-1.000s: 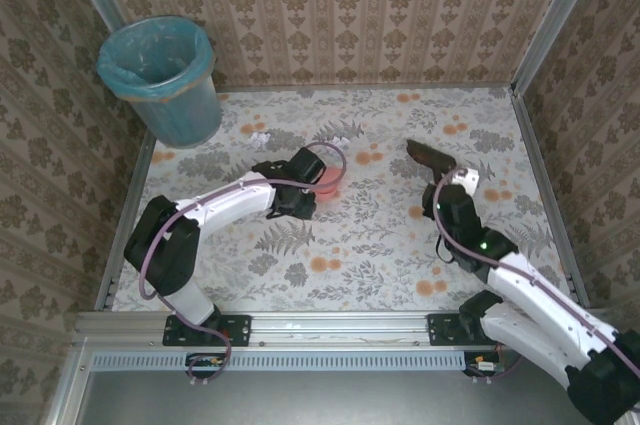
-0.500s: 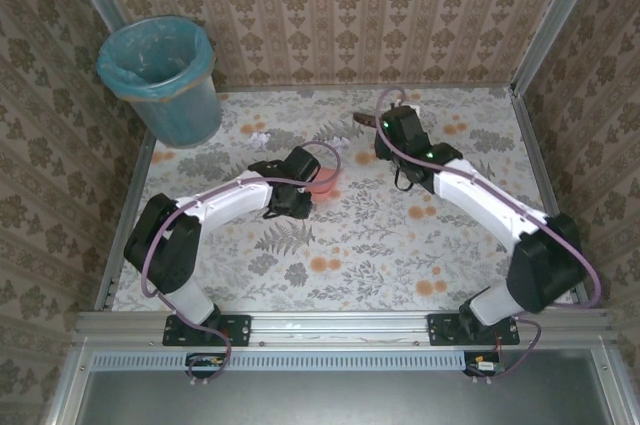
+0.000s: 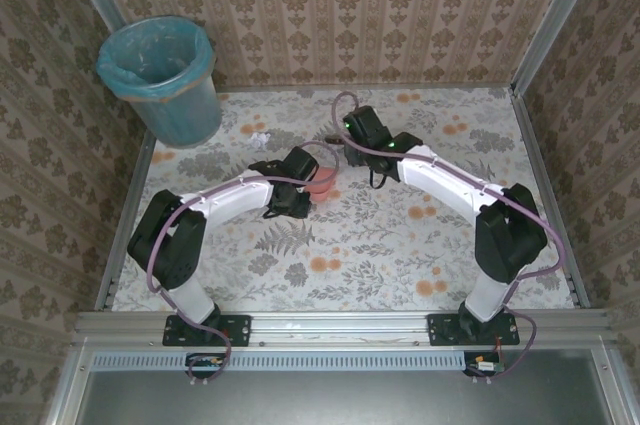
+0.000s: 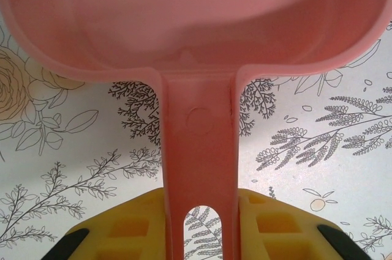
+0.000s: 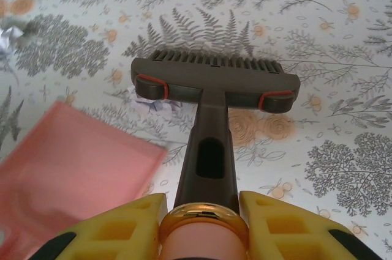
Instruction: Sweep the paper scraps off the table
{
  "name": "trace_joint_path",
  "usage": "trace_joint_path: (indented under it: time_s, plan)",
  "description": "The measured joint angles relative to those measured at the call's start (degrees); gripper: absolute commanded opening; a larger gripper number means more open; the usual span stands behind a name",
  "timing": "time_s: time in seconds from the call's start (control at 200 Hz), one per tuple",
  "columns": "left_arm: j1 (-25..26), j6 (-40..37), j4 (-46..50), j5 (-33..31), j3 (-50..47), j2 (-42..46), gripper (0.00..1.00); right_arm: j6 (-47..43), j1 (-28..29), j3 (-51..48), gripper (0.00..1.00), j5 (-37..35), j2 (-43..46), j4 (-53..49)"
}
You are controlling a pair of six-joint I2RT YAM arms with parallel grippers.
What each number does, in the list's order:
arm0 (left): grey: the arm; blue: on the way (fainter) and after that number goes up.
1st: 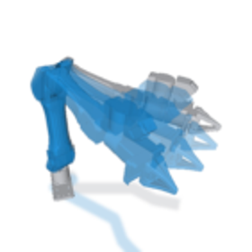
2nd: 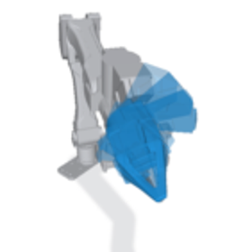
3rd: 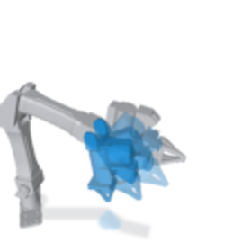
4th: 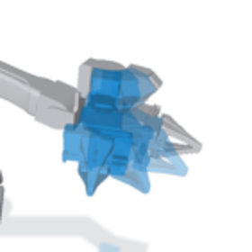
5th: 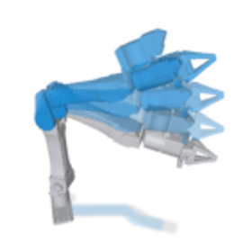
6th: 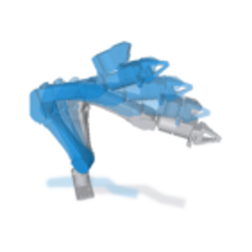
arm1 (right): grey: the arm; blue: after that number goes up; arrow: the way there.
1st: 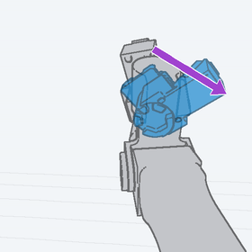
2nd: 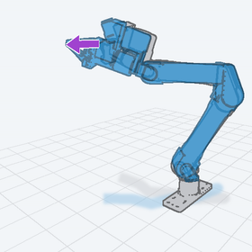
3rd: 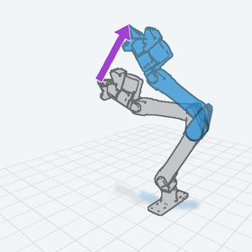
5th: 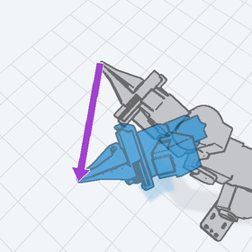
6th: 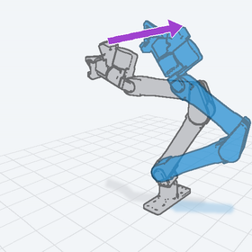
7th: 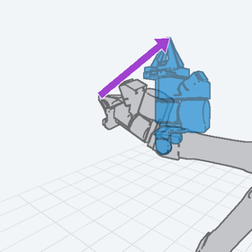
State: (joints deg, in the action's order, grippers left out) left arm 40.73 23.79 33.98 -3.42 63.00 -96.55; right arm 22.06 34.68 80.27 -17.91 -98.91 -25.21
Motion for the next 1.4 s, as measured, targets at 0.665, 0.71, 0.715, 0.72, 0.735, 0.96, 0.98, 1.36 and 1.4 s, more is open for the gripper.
trace_joint_path:
  time_s: [0.665,0.71,0.715,0.72,0.735,0.96,0.98,1.36,1.4]
  plan:
    - [0.7,0.3,-2.7,3.0,0.1,-2.5,0.00,1.7,6.5,-15.3,0.00,-3.4,23.3,-4.4]
    - [1.1,0.2,-2.7,3.0,0.3,-2.8,0.00,1.7,6.0,-15.8,0.00,-4.4,24.2,-4.2]
    - [1.2,0.3,-2.7,3.0,0.3,-2.9,0.00,1.7,6.0,-15.9,0.00,-4.4,24.3,-4.1]
    - [1.2,0.3,-2.7,3.0,0.3,-2.9,0.00,1.7,5.9,-15.9,0.00,-4.5,24.3,-4.1]
    - [1.3,0.3,-2.7,3.0,0.4,-3.0,0.00,1.7,5.7,-16.0,0.00,-4.8,24.4,-4.1]
    - [2.1,0.2,-2.8,3.2,0.9,-3.3,0.00,1.4,2.5,-15.8,0.00,-6.4,19.6,-3.7]
    - [2.1,0.2,-2.8,3.2,0.9,-3.3,0.00,1.2,2.5,-15.7,0.00,-6.4,18.8,-3.7]
    - [2.4,0.2,-2.7,3.2,1.3,-4.1,0.00,-1.4,6.2,-14.9,0.00,-5.4,14.4,-3.3]
    - [2.4,0.2,-2.7,3.1,1.3,-4.1,0.00,-2.0,7.0,-15.5,0.00,-5.0,15.1,-3.1]
